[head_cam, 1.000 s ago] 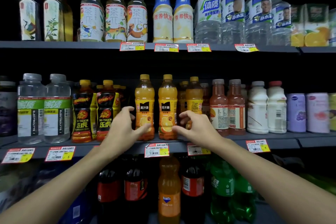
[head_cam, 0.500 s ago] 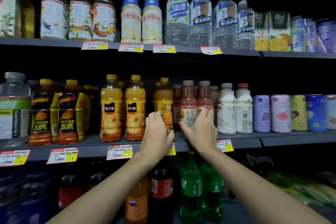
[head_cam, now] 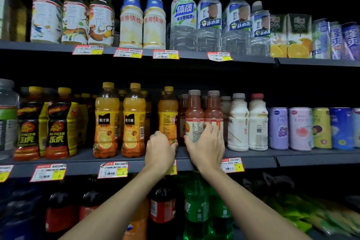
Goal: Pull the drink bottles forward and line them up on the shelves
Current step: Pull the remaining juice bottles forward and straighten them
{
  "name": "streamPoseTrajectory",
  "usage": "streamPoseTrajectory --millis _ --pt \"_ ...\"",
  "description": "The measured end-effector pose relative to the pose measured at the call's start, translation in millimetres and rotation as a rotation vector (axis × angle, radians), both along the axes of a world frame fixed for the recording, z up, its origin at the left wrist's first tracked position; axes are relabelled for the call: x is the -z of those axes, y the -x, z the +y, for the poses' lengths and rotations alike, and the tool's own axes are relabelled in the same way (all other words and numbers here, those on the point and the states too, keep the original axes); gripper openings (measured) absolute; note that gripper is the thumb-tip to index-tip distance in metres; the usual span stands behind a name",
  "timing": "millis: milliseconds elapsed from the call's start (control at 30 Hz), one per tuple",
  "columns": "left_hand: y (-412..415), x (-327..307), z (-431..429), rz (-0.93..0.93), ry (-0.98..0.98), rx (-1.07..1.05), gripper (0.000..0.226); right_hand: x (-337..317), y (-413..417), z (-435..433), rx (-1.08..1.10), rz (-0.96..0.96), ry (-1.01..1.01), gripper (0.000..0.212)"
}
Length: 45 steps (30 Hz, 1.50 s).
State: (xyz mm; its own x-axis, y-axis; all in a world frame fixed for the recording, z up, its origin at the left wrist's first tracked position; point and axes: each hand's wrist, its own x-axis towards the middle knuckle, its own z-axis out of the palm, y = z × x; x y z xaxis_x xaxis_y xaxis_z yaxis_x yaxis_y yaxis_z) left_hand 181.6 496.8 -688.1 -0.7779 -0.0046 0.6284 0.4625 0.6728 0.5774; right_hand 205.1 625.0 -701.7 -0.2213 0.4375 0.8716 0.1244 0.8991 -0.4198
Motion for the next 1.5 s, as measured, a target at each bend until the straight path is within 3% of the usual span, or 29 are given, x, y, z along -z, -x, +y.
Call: streamPoseTrajectory --millis 400,533,800,1133,1333,1500 --pt "-9 -12 -20 -0.103 0.123 0.165 0.043 2 -15 15 -0.194 0.003 0.019 0.074" --pt "-9 -14 -28 -0.123 0.106 0.298 0.055 2 -21 21 -0.284 -0.010 -0.024 0.069" --pt "-15 -14 -19 0.076 0.013 0.113 0.067 10 -17 21 -0.274 -0.013 -0.038 0.085" --pt "-9 -7 -40 0.053 0.037 0.322 0.073 8 -17 23 -0.304 -0.037 -0.027 0.078" --pt "-11 -6 -35 0.161 0.122 0.183 0.074 10 -18 24 -0.306 -0.051 -0.037 0.078" --pt "-11 -6 -40 0.148 0.117 0.239 0.066 9 -21 25 -0.319 -0.084 -0.045 0.076"
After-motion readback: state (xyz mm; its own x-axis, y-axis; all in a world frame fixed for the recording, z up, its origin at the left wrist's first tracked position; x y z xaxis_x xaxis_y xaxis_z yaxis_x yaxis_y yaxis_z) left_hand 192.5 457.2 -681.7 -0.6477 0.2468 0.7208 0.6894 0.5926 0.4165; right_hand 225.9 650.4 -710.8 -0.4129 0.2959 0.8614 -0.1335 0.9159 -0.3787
